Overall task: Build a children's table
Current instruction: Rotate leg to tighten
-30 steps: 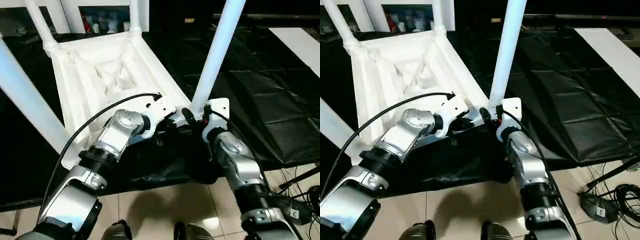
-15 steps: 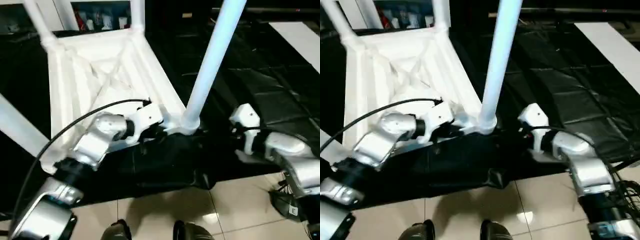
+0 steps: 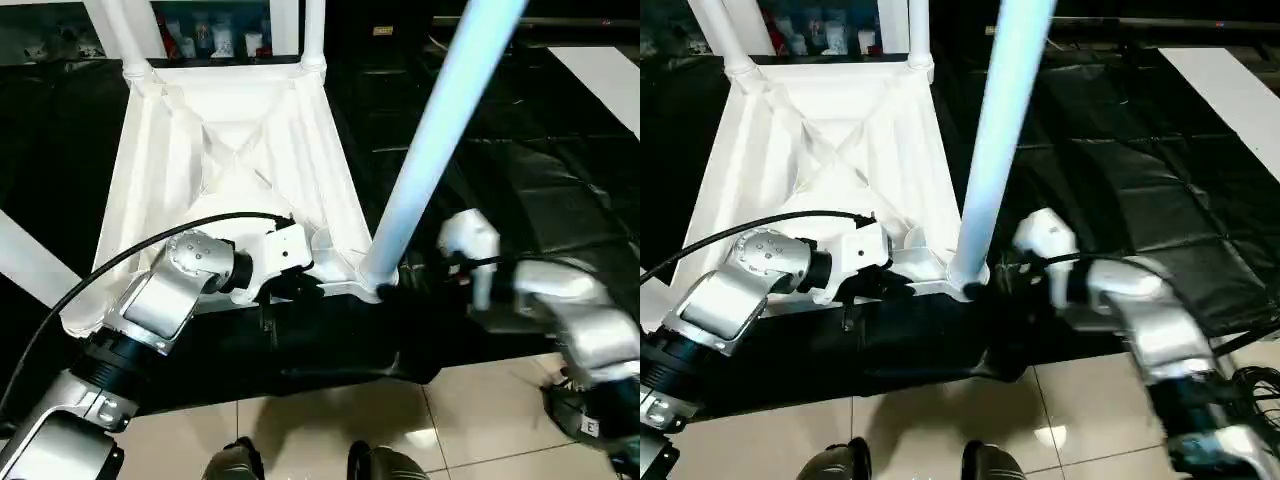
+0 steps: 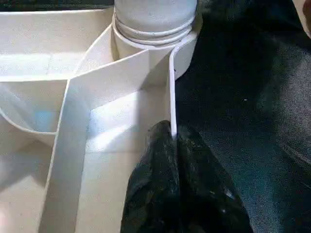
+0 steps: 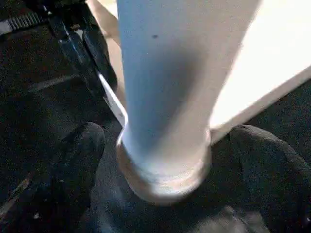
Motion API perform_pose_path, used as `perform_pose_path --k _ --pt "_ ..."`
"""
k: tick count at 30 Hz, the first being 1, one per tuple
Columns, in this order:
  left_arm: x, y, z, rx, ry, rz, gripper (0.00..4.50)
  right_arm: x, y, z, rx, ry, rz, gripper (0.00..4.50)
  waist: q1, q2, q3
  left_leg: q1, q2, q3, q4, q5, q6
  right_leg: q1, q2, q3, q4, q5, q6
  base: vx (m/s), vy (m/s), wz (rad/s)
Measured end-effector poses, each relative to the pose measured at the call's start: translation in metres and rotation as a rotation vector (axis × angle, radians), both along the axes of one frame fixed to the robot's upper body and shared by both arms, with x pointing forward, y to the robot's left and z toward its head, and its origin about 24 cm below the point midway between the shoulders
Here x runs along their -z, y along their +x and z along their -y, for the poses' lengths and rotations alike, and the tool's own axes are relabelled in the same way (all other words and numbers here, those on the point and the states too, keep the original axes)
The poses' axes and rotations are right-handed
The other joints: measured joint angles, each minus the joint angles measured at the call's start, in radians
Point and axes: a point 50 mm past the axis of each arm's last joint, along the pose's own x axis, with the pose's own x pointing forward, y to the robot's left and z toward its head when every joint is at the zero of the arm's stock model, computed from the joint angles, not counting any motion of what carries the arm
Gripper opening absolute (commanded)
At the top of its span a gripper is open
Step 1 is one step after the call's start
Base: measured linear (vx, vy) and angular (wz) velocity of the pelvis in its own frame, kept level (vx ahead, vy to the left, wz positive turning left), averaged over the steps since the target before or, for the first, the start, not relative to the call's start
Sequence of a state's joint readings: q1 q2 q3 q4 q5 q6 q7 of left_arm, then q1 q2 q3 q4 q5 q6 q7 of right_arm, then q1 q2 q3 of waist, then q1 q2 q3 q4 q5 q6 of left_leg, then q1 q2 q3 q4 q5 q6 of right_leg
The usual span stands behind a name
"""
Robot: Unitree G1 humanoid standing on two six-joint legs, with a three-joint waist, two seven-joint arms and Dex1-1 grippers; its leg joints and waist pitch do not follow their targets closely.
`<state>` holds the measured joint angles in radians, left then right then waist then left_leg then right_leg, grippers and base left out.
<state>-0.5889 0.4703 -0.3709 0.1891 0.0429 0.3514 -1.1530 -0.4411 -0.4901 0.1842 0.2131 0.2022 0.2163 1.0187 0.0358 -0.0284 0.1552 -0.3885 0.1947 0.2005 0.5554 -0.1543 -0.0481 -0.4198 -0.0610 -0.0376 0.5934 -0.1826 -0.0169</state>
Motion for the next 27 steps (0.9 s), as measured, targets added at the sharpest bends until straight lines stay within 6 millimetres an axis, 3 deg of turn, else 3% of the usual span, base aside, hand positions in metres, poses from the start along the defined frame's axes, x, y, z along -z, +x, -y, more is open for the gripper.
perform_pose_path --k 3,8,20,27 --pt "-0.0001 0.0001 0.0007 -0.001 0.000 -0.003 0.00 -0.0008 0.0058 -0.0063 -0.005 -0.002 0.012 4.42 0.000 0.000 0.000 0.000 0.000 0.000 0.000 0.000 0.001 0.000 0.000 0.000 0.000 0.000 0.000 0.000 0.000 0.00" --pt "0.0000 0.0003 0.0004 -0.005 0.002 -0.007 0.00 0.0020 0.0086 -0.0061 0.000 -0.014 0.004 4.04 0.000 -0.001 0.000 0.000 0.000 0.000 0.001 0.001 0.001 0.000 0.000 0.000 0.001 0.000 0.000 0.000 0.000 0.00" --pt "-0.0001 0.0006 -0.0004 -0.011 0.005 -0.007 0.00 0.0054 0.0089 -0.0072 -0.028 -0.018 -0.003 2.89 -0.002 -0.002 0.001 0.000 0.000 0.000 0.003 0.001 0.001 0.000 0.000 0.000 0.003 0.000 0.000 0.000 0.000 0.00" --pt "0.0009 0.0017 0.0001 -0.029 -0.004 -0.015 0.00 0.0070 0.0101 -0.0103 -0.005 0.003 -0.006 2.69 -0.005 -0.002 0.001 0.001 0.000 0.000 0.004 0.001 0.001 0.001 0.000 0.000 0.004 0.000 0.000 0.000 0.000 0.00"
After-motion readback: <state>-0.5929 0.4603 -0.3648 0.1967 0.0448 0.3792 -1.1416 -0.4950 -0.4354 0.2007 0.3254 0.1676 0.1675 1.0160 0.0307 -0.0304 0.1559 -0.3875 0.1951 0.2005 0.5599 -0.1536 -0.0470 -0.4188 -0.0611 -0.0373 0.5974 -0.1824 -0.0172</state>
